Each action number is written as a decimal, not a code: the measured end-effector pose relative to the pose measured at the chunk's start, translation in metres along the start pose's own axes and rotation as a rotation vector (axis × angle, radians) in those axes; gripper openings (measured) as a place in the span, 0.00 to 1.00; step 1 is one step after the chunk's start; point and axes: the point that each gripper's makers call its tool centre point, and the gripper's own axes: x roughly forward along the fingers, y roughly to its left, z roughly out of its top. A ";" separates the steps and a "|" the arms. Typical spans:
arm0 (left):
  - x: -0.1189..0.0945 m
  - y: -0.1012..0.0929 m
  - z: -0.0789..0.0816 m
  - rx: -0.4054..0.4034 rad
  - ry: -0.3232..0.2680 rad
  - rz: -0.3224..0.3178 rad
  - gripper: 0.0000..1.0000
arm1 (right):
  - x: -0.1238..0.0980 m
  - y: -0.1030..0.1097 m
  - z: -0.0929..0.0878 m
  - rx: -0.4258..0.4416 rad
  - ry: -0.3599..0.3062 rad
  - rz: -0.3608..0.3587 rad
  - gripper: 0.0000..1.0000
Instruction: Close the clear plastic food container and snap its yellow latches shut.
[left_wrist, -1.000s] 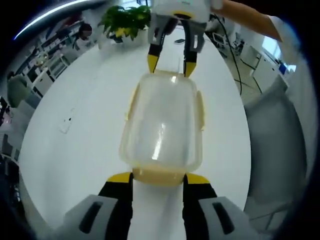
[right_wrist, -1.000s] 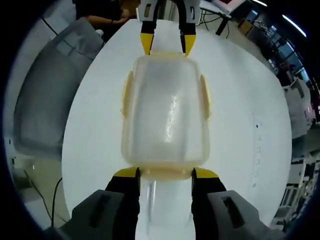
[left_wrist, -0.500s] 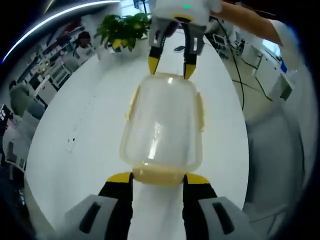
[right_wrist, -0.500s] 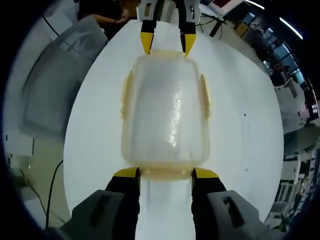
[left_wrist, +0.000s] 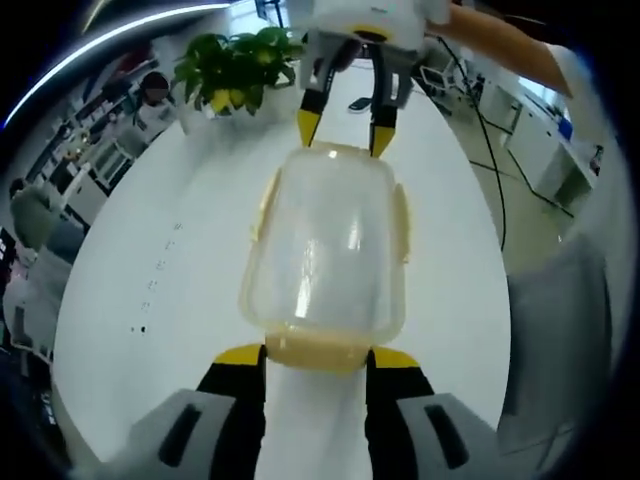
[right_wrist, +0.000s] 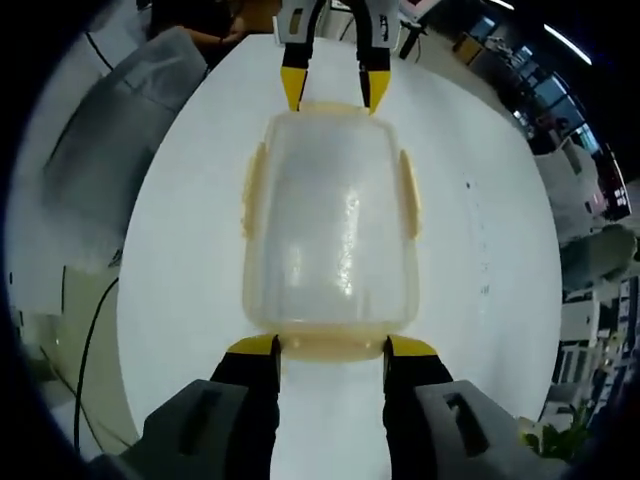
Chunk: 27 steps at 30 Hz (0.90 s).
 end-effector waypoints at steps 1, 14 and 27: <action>0.003 0.000 0.003 0.001 -0.001 -0.003 0.33 | 0.000 -0.001 -0.005 0.002 0.004 0.000 0.37; 0.054 -0.001 0.033 0.003 0.000 -0.062 0.33 | 0.017 -0.005 -0.062 0.028 0.038 0.036 0.37; 0.074 -0.005 0.022 -0.043 0.060 -0.120 0.33 | 0.040 -0.002 -0.069 0.017 0.054 0.102 0.37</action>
